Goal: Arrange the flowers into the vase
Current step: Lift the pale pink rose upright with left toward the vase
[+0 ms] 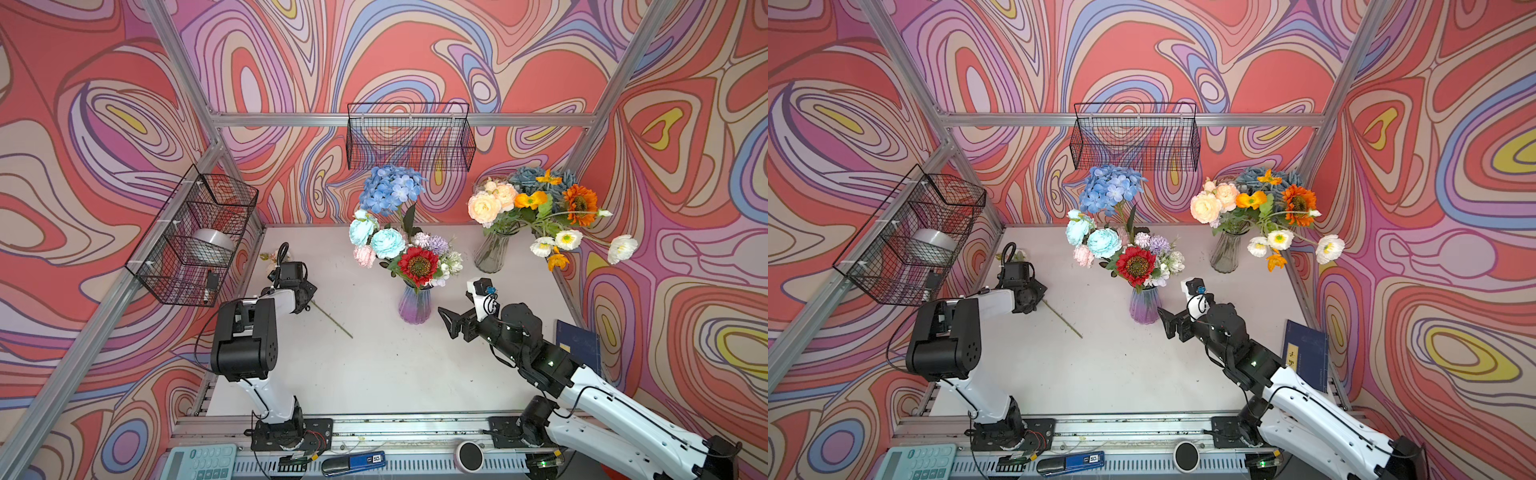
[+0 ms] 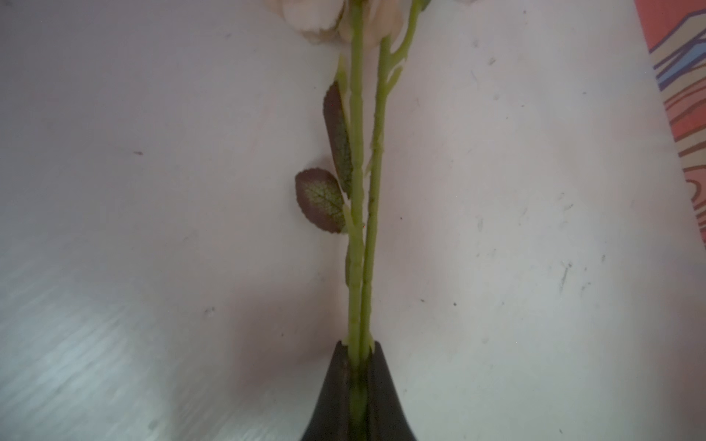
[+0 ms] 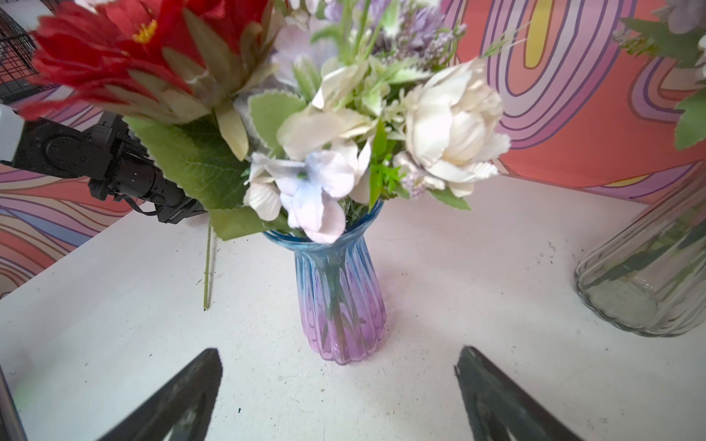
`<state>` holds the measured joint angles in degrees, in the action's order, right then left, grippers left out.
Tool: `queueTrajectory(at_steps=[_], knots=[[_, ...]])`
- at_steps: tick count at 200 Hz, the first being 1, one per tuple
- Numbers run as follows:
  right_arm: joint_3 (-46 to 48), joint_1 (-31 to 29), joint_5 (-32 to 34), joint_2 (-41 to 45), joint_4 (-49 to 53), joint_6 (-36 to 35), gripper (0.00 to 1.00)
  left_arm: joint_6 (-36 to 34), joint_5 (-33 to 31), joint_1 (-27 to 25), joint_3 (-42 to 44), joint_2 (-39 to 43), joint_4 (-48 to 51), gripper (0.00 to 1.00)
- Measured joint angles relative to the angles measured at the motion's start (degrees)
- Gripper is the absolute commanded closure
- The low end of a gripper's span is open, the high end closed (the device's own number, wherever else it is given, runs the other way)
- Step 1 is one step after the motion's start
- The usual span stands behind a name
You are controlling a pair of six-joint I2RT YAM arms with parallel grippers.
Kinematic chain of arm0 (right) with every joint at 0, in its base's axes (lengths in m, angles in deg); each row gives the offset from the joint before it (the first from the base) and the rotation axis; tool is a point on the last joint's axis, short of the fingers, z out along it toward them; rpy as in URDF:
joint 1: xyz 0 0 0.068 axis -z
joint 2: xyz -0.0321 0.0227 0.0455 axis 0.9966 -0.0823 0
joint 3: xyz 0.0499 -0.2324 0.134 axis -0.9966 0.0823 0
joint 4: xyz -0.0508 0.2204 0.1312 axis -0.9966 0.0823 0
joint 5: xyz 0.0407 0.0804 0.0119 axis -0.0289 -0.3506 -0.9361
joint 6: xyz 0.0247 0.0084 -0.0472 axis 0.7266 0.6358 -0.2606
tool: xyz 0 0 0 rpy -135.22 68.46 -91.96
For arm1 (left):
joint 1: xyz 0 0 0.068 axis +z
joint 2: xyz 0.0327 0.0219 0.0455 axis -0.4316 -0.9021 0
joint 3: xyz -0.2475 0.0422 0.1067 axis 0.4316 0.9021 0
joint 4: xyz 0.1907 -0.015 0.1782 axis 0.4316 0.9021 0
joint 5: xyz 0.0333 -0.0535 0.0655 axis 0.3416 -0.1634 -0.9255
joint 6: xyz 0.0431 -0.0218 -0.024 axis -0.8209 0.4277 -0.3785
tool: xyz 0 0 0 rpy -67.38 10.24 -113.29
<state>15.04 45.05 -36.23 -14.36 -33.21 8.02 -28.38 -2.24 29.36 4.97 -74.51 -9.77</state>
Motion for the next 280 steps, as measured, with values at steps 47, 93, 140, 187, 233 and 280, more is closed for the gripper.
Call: queueTrajectory(at_steps=[47,93,140,187,233,280], knots=[[4.07,0.0,-0.44,-5.92,-9.31,-1.95,0.02,-0.79,-2.01,-6.56,3.06,16.76,0.48,1.0],[4.0,0.0,-0.48,-15.21,-22.25,-4.9,0.02,-3.04,-9.51,-14.05,9.22,38.25,0.39,1.0],[-1.66,0.0,0.5,-23.93,-29.35,-6.16,0.02,-9.22,-17.9,-21.77,9.51,53.81,0.59,1.0],[-3.69,-0.11,2.43,-27.34,-33.31,-6.12,0.02,-14.8,-20.2,-26.36,7.96,57.13,-2.43,1.0],[-3.89,-0.09,3.74,-29.09,-37.7,-5.57,0.02,-20.46,-18.95,-31.01,6.49,56.57,-10.54,1.0],[-3.78,-0.09,3.78,-28.81,-39.8,-4.42,0.02,-23.93,-16.61,-34.12,3.78,55.98,-15.74,1.0]])
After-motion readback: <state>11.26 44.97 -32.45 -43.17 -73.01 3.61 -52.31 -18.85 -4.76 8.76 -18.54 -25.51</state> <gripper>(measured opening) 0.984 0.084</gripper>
